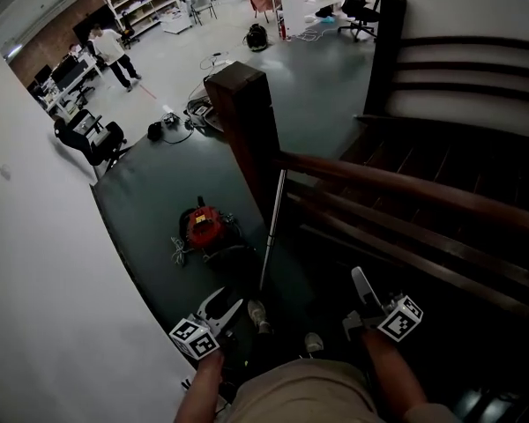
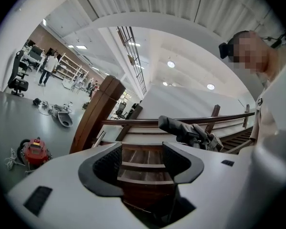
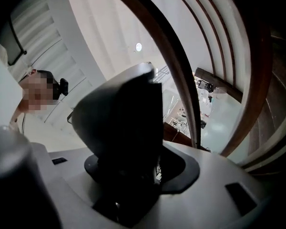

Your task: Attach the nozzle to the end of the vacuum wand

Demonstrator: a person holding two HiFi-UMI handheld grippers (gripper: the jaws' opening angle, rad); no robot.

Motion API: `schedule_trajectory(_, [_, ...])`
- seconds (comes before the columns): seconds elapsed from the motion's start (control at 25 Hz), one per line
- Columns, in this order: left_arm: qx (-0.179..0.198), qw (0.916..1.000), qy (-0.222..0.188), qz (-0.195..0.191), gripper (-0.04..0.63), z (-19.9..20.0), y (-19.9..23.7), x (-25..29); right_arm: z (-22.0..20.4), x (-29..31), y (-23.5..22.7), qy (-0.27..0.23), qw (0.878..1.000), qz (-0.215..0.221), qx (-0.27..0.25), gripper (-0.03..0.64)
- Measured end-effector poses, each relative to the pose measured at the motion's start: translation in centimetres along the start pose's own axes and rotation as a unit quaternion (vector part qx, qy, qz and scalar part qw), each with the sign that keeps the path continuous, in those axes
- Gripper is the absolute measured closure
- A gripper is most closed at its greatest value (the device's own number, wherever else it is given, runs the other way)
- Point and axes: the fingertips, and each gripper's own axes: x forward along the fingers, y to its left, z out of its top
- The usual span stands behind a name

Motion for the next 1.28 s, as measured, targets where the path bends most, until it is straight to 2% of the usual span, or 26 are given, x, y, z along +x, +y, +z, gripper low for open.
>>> schedule_trajectory(0.12, [-0.003, 0.9996, 0.014, -0.023, 0.337, 1.2, 3.2, 1.4, -1.1, 2.9, 0.5, -0.007, 1.000, -0.009, -0.027, 0.408])
schedule_trajectory(0.4, [0.004, 0.9957, 0.056, -0.074, 0.337, 5.0, 11.1, 5.4, -4.0, 10.9, -0.5, -0.029, 0.998, -0.043, -0.049, 0.408])
schedule_trajectory(0.64, [0.017, 0.9897, 0.082, -0.116, 0.337, 8.5, 14.8, 8.2, -4.8, 15.9, -0.1, -0.041, 0.994, -0.072, -0.075, 0.408])
schedule_trajectory(0.8, [0.011, 0.9858, 0.091, -0.140, 0.337, 9.1, 17.8, 9.7, -5.8, 18.6, -0.5, -0.047, 0.986, -0.096, -0.124, 0.408])
schedule_trajectory(0.92, [0.006, 0.9824, 0.104, -0.155, 0.337, 8.7, 19.3, 10.7, -6.2, 19.9, -0.2, -0.052, 0.979, -0.114, -0.160, 0.408])
schedule_trajectory(1.08, [0.006, 0.9784, 0.122, -0.167, 0.337, 8.9, 19.5, 11.8, -5.9, 21.3, 0.9, -0.047, 0.975, -0.123, -0.179, 0.408])
schedule_trajectory(1.28, [0.012, 0.9774, 0.132, -0.165, 0.337, 8.6, 20.3, 15.4, -5.0, 22.7, -0.9, -0.036, 0.972, -0.123, -0.199, 0.408])
